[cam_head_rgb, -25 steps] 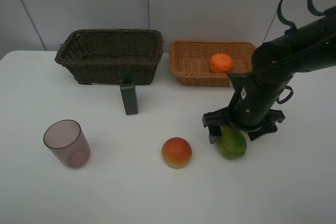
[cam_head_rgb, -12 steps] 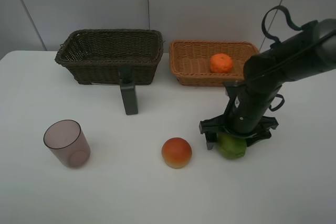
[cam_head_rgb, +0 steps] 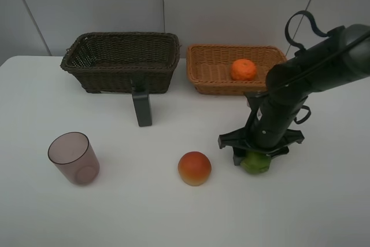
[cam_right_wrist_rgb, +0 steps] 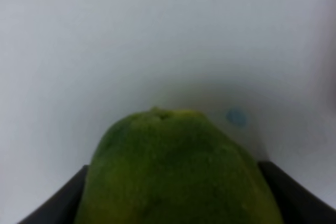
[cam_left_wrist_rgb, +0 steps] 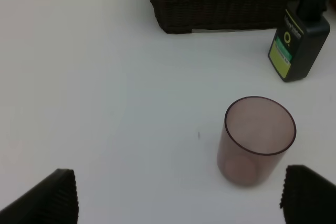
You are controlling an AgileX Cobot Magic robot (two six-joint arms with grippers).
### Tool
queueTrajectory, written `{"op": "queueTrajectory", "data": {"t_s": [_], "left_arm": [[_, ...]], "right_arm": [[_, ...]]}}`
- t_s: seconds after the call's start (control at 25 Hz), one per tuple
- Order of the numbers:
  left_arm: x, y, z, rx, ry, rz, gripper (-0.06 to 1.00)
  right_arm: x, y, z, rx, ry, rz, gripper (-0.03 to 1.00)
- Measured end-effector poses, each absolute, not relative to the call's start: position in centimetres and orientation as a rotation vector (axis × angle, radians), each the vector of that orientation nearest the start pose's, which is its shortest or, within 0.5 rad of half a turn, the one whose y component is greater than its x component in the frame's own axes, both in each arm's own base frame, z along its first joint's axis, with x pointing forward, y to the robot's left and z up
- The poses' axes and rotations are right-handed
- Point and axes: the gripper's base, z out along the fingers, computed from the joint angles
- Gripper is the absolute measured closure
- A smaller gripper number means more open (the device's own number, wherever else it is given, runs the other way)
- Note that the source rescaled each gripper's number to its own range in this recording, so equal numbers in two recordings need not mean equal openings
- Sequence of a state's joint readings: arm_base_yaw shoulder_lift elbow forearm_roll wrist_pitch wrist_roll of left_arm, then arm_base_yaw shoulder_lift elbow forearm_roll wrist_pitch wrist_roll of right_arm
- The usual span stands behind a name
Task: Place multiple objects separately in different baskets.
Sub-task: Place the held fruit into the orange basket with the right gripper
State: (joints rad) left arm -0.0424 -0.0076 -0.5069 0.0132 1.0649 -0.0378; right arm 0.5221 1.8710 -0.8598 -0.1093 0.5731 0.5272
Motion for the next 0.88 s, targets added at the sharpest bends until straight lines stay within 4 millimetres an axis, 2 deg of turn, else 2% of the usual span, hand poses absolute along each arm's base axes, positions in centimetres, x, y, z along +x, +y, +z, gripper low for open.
{"op": "queueTrajectory", "data": {"t_s": [0.32,0.44,0.64,0.88], "left_arm": [[-0.7,0.1,27.9,0.004,2.034,-0.035,-0.06],[-0.7,0.1,27.9,0.004,2.034,-0.035,-0.06],[-0.7,0.1,27.9,0.004,2.034,-0.035,-0.06],[-0.7,0.1,27.9,0.004,2.034,-0.035,-0.06]], "right_arm": [[25.9,14.3,10.4,-0.129,3.043,-0.026,0.77],[25.9,14.3,11.2,-0.116,3.035,-0.013,0.77],[27.0,15.0,15.7,-0.189,2.986,0.027,0.77],[31.3,15.6,21.0,-0.297,2.956,0.057,0.77]]}}
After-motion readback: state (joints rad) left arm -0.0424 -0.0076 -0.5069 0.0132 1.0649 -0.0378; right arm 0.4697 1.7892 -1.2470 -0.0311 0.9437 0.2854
